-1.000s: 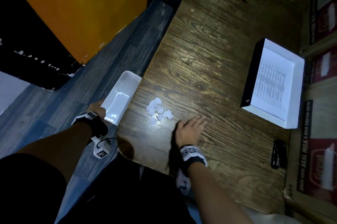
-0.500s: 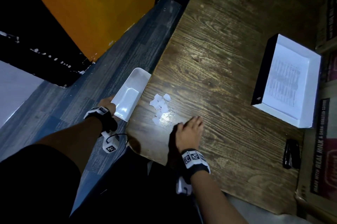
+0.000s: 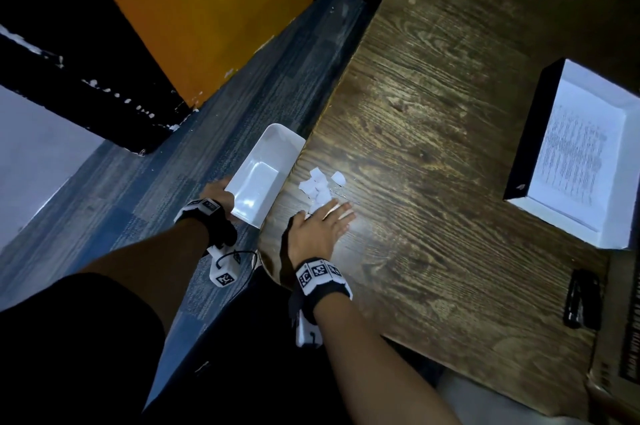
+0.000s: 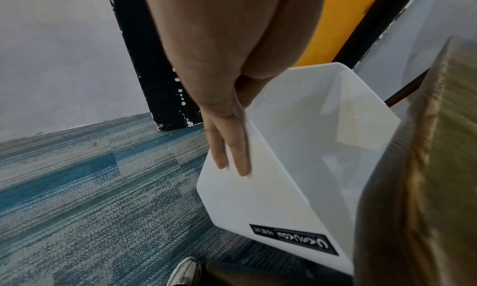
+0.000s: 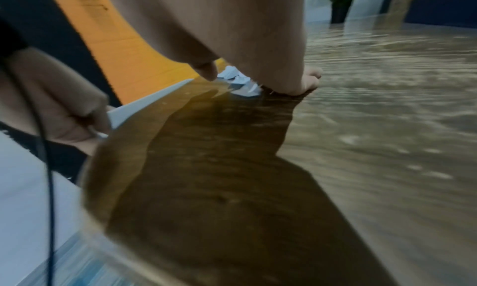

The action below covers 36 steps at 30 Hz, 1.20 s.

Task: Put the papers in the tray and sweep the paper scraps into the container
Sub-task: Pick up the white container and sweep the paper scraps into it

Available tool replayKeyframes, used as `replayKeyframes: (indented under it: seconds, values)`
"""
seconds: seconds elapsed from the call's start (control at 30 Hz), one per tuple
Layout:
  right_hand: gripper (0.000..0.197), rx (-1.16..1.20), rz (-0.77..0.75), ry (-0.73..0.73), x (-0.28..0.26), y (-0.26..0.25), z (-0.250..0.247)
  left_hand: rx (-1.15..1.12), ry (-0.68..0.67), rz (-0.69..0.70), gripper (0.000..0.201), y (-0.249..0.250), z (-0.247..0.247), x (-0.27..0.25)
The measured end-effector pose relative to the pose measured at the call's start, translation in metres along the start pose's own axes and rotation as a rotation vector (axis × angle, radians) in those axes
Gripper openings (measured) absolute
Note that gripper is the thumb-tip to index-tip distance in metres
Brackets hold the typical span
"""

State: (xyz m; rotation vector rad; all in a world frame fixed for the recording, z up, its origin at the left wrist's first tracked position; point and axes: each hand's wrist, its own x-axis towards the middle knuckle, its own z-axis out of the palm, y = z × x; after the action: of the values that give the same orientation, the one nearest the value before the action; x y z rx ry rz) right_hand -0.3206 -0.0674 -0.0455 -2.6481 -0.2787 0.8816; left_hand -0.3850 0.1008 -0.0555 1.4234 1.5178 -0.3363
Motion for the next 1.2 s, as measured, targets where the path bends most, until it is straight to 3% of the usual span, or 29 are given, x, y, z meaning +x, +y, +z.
replayKeyframes:
  seconds: [0.13,0.3,0.43,0.53,0.63,0.7,0.77,0.87,0.97,1.07,1.2]
  values:
    - [0.069,-0.009,-0.075,-0.039,-0.007,-0.019,0.014,-0.006,-0.004,-0.018,0.061,0.001,-0.002,-0.003]
    - [0.067,-0.054,-0.147,-0.131,-0.01,-0.042,0.022,-0.055,-0.029,0.002,0.049,0.004,-0.001,-0.012]
    - [0.073,-0.099,-0.279,-0.278,-0.011,-0.057,0.024,0.018,-0.038,0.044,0.051,0.0,0.001,-0.007]
    - [0.082,-0.167,-0.412,-0.362,-0.011,-0.068,0.024,0.062,-0.015,0.076,0.042,0.001,0.001,-0.011]
    - [0.077,-0.208,-0.54,-0.409,-0.007,-0.071,0.022,0.025,-0.024,0.066,0.041,0.002,0.001,-0.013]
    - [0.073,-0.154,-0.537,-0.345,-0.008,-0.067,0.012,-0.018,-0.03,0.05,0.046,0.001,0.001,-0.012]
    - [0.068,-0.127,-0.511,-0.169,-0.012,-0.051,-0.006,-0.069,-0.036,0.013,0.05,0.002,-0.001,-0.012]
    - [0.07,-0.224,-0.331,-0.007,-0.019,-0.01,-0.031,-0.105,-0.071,-0.032,0.051,-0.001,-0.004,-0.004]
    - [0.079,-0.299,-0.127,-0.079,-0.031,0.015,-0.026,-0.163,-0.117,-0.05,0.048,-0.005,-0.006,0.002]
    - [0.084,-0.302,-0.136,-0.148,-0.041,0.004,0.006,-0.193,-0.136,-0.052,0.047,-0.009,-0.006,0.001]
    - [0.079,-0.262,-0.177,-0.133,-0.042,-0.026,0.034,-0.14,-0.111,-0.02,0.061,-0.017,-0.005,0.005]
